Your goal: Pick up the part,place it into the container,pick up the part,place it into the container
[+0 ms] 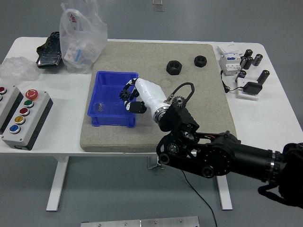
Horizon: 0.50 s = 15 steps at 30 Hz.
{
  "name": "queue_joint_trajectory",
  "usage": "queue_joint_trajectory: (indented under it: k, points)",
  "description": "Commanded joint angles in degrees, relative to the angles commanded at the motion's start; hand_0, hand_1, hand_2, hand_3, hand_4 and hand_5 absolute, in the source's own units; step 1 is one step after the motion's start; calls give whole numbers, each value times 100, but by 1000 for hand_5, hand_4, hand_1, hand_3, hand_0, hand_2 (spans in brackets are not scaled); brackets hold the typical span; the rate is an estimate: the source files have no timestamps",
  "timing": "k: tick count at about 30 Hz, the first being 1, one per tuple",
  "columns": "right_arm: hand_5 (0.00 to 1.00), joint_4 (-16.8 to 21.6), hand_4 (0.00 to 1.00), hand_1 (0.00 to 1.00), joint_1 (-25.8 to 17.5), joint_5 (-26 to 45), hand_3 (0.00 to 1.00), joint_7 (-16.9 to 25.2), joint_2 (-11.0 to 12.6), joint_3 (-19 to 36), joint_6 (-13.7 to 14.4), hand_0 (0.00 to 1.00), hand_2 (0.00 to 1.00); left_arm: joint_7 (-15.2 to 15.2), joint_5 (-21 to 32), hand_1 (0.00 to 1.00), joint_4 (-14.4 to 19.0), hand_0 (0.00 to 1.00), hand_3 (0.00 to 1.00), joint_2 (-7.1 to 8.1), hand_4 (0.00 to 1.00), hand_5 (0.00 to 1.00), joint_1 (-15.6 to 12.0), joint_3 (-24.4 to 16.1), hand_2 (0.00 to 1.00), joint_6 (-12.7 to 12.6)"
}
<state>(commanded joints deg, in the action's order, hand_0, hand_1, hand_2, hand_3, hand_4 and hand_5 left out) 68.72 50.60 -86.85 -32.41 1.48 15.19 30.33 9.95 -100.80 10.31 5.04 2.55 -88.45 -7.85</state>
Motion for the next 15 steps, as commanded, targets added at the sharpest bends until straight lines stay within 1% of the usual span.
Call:
queue_joint_trajectory:
  k: [3,4,10,11,12,15]
  points:
    - [254,-18,518,671,2,41,751,37,-18,3,-72,453,733,-6,-32,575,0,690,623,-7,588,132,-6,-81,551,-3]
    - [236,-28,594,728,2,56,863,27,-23,6,-127,499,792,-6,-48,575,0,690,622,-7,587,132,-8,-105,551,-3]
    - [236,-51,594,728,-7,98,863,-16,-28,28,-302,499,792,-3,-75,575,0,690,622,-2,587,132,-12,-141,551,-2]
    - [245,-53,641,739,-12,88,880,-30,-25,41,-326,509,804,-3,-79,575,0,690,622,-2,585,131,-12,-143,551,-1]
    - [245,-54,641,739,-17,71,880,-42,-23,53,-334,509,804,-3,-82,575,0,690,622,-2,585,131,-13,-145,551,0]
    - [245,-37,641,739,-56,-177,880,-196,26,207,-404,509,804,-5,-90,575,0,690,622,-5,585,131,-19,-147,551,1]
